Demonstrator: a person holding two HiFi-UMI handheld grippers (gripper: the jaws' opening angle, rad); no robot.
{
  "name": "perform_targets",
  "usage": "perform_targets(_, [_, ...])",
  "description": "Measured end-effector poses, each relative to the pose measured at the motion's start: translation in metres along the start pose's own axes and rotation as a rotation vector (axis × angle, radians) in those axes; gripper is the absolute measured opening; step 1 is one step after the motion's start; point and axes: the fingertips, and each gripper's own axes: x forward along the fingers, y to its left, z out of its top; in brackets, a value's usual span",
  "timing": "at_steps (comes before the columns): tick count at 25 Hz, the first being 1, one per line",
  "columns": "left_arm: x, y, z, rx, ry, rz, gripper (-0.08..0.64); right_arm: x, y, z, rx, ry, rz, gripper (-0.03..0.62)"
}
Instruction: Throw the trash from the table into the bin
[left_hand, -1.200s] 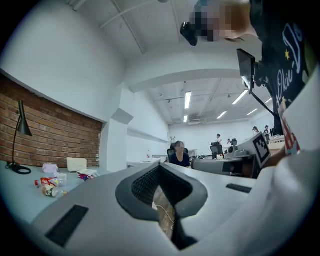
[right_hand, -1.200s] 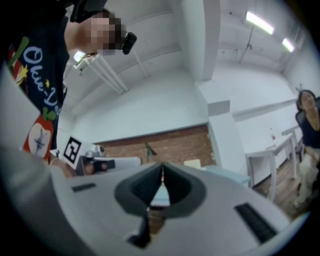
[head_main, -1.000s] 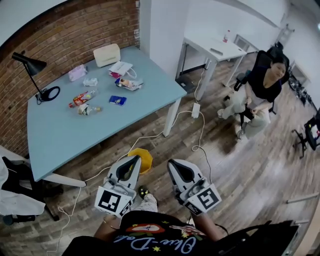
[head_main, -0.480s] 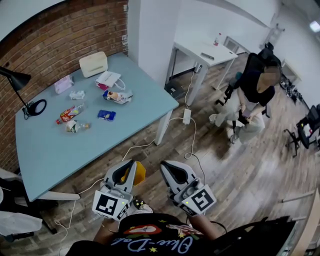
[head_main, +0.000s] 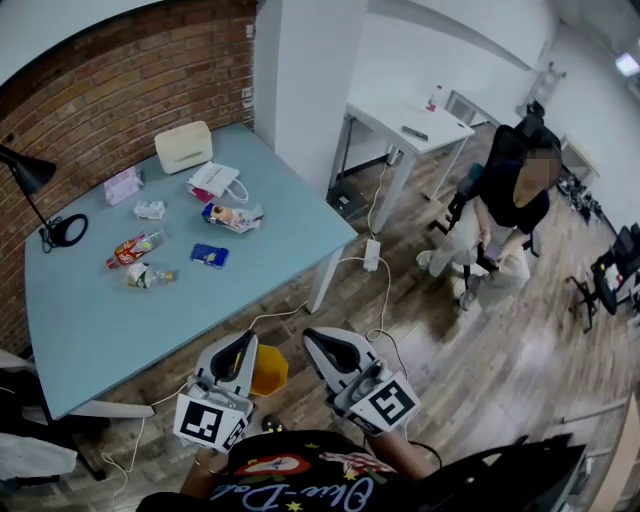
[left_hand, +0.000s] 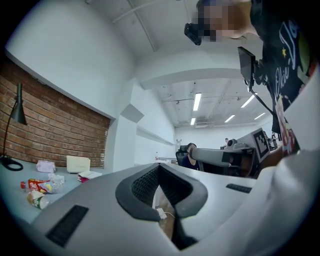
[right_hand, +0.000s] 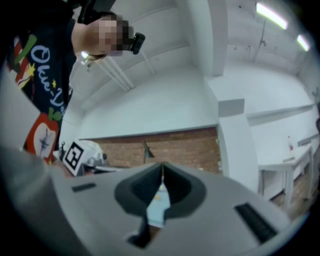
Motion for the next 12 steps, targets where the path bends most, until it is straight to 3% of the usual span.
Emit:
perform_targets(4, [-0.001,0.019,-0.001,0.004,-0.006,0.04,0.008,0.019,0.005,0.007,-0.015,-0.037,0.056,0.008])
perform_targets(12, [0.0,0.031,-0.01,-0.004,0.022,0.087,0.008,0.034,-0.007,-0.019,0.032,0.035,0.073,0.008])
